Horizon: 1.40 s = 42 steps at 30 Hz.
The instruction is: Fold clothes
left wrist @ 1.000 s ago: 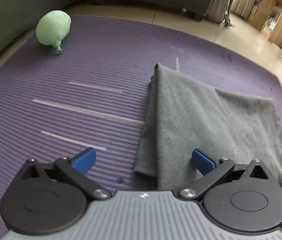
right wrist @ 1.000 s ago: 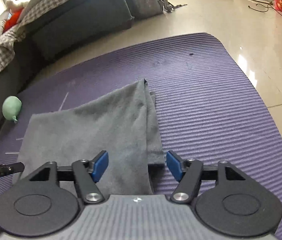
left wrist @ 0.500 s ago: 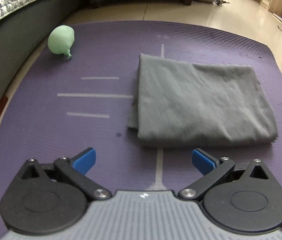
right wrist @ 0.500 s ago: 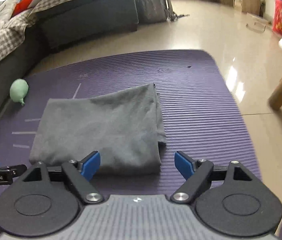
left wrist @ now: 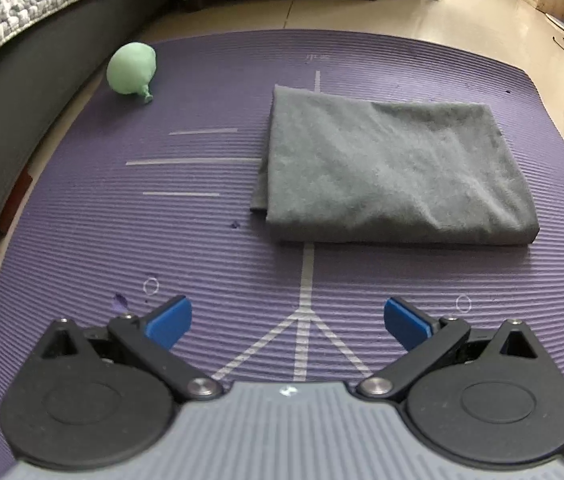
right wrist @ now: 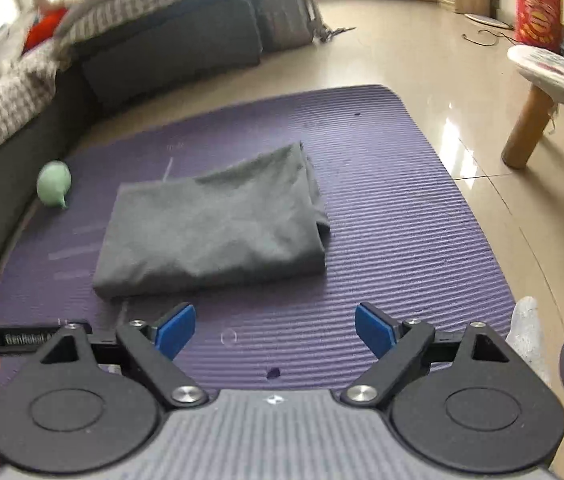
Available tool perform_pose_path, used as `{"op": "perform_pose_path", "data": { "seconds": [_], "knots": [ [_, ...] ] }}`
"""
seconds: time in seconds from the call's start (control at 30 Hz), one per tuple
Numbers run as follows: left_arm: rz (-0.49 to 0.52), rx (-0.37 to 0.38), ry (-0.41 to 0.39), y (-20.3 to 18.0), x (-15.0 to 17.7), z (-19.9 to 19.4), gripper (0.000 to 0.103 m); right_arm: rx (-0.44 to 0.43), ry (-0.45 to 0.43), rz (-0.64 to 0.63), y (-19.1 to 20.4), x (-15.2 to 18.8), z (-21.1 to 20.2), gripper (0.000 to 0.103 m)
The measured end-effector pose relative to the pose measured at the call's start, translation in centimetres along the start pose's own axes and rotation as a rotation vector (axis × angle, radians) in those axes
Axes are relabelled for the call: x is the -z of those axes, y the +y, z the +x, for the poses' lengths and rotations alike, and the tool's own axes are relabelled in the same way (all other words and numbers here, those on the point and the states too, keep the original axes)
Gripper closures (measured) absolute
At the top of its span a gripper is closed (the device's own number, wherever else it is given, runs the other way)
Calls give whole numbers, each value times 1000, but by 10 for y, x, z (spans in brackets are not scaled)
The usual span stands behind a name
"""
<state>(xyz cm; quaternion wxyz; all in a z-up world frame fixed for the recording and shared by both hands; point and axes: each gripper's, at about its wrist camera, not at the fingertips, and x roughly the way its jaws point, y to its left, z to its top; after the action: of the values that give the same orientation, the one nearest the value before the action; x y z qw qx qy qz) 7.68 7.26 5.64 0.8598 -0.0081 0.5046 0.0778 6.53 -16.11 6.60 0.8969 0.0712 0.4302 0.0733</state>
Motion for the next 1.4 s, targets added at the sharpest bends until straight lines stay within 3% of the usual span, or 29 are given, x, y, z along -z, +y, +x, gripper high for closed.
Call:
{"op": "perform_pose_path", "data": {
  "seconds": [0.37, 1.4],
  "knots": [
    [20, -7, -1, -6, 0, 3, 0, 76, -28, -73, 8, -3, -6, 11],
    [18, 5, 6, -5, 1, 3, 0, 29, 4, -122, 23, 5, -4, 7]
  ]
}}
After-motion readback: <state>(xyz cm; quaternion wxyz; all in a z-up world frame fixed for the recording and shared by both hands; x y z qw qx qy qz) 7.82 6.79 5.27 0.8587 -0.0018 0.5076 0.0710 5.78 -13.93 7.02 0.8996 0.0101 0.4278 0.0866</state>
